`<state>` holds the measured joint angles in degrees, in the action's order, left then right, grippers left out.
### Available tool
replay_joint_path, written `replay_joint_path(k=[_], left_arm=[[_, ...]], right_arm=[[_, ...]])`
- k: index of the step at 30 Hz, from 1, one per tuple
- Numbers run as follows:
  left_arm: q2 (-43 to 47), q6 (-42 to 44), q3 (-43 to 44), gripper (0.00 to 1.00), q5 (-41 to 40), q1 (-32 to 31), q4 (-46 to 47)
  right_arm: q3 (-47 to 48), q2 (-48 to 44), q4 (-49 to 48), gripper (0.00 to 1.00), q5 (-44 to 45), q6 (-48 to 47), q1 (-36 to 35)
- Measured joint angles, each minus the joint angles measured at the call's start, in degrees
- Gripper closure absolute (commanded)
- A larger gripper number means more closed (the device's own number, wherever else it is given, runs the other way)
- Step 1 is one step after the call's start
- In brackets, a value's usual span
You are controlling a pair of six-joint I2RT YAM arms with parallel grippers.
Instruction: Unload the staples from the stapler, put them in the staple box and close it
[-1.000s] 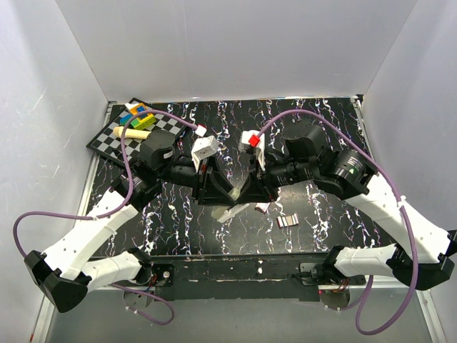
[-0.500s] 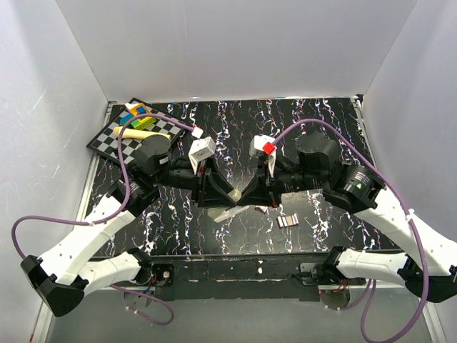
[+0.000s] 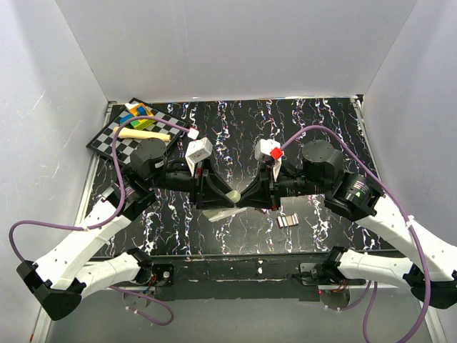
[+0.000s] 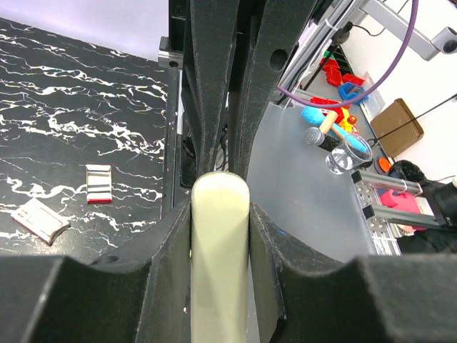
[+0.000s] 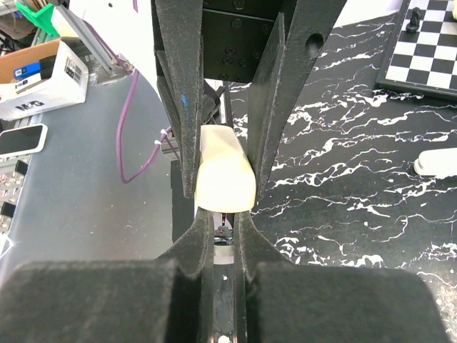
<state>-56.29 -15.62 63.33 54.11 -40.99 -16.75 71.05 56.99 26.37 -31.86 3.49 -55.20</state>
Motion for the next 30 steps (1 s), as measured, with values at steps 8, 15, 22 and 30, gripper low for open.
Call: replay_joint_path(k=[8, 15, 22, 30], left_arm=[[1.2, -1.0, -1.0, 1.0, -1.2, 0.0, -0.3], [2.5, -1.3, -1.2, 1.0, -2.3, -0.1, -2.6], [3.8, -1.4, -1.3, 1.0, -3.1, -0.1, -4.2], [4.9, -1.5, -2.0, 1.0, -4.7, -0.1, -5.6]], right_arm=[[-3.7, -1.1, -4.5, 0.99, -0.1, 1.3, -0.5], [-5.9, -1.1, -7.7, 0.99, 0.0, 2.4, -1.7], [-7.2, -1.1, -10.1, 0.99, 0.2, 2.6, -2.9], [-9.5, -1.1, -12.6, 0.99, 0.5, 2.9, -3.7]])
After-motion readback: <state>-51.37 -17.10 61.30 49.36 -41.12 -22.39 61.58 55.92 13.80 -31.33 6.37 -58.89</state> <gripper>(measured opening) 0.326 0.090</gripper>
